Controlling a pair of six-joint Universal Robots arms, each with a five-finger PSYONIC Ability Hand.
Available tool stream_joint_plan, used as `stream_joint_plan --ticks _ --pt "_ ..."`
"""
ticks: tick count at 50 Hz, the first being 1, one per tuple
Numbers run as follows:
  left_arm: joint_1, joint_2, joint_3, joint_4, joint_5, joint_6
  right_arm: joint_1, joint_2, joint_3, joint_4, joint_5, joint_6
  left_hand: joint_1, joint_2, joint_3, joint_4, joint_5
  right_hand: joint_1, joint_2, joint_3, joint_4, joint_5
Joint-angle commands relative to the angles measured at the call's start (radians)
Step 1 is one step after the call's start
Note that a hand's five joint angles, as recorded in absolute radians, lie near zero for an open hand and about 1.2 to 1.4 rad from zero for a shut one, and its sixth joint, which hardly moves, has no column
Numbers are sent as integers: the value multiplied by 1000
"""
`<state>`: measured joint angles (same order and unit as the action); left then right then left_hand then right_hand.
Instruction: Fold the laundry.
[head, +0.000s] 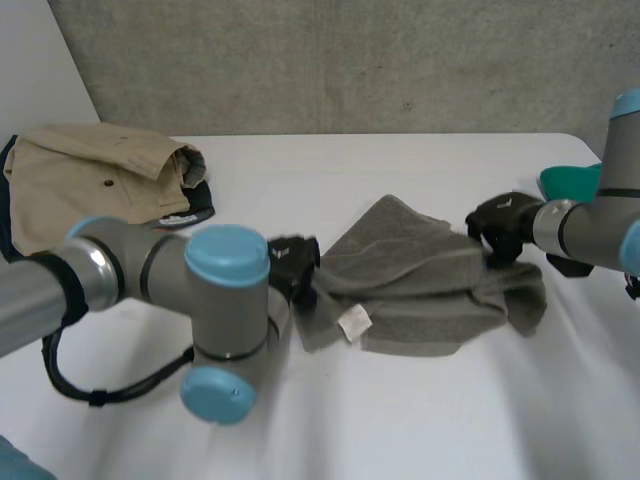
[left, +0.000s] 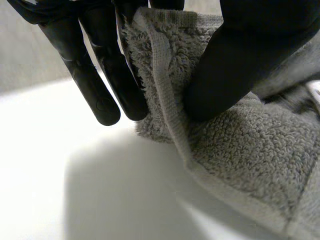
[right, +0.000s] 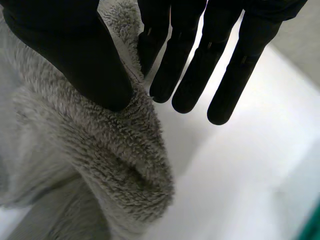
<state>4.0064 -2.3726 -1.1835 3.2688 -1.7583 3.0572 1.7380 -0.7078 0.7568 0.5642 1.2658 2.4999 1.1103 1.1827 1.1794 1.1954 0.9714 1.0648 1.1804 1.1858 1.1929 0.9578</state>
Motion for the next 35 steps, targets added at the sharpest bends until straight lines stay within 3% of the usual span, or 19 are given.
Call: stream_joint_plan --ticks 1,8,12,15,24,29,33,35 --pt "65 36 229 121 -76 241 12 -41 -165 -281 124 102 286 214 217 201 250 331 216 210 203 264" --pt "144 265 268 564 -37 402 40 -243 -59 -763 147 310 286 214 217 201 250 331 216 210 203 264" --pt "164 332 226 648 55 416 41 -381 41 -895 152 378 286 214 217 201 250 331 216 210 203 264" --pt "168 336 180 582 104 416 48 -432 105 -853 146 378 286 214 217 201 250 331 216 210 203 264" --pt "227 335 -85 401 138 420 52 -391 269 -572 98 356 286 214 217 201 250 331 216 210 203 264" --pt "233 372 -251 370 184 425 52 -300 312 -387 80 323 286 214 217 201 250 -672 -788 -793 -800 -740" --pt "241 455 -346 365 200 446 64 -248 308 -307 73 329 286 214 217 201 250 -890 -1006 -1011 -1018 -958" --pt "243 507 -386 359 203 482 75 -223 303 -296 72 335 286 214 217 201 250 -890 -1006 -1011 -1018 -958"
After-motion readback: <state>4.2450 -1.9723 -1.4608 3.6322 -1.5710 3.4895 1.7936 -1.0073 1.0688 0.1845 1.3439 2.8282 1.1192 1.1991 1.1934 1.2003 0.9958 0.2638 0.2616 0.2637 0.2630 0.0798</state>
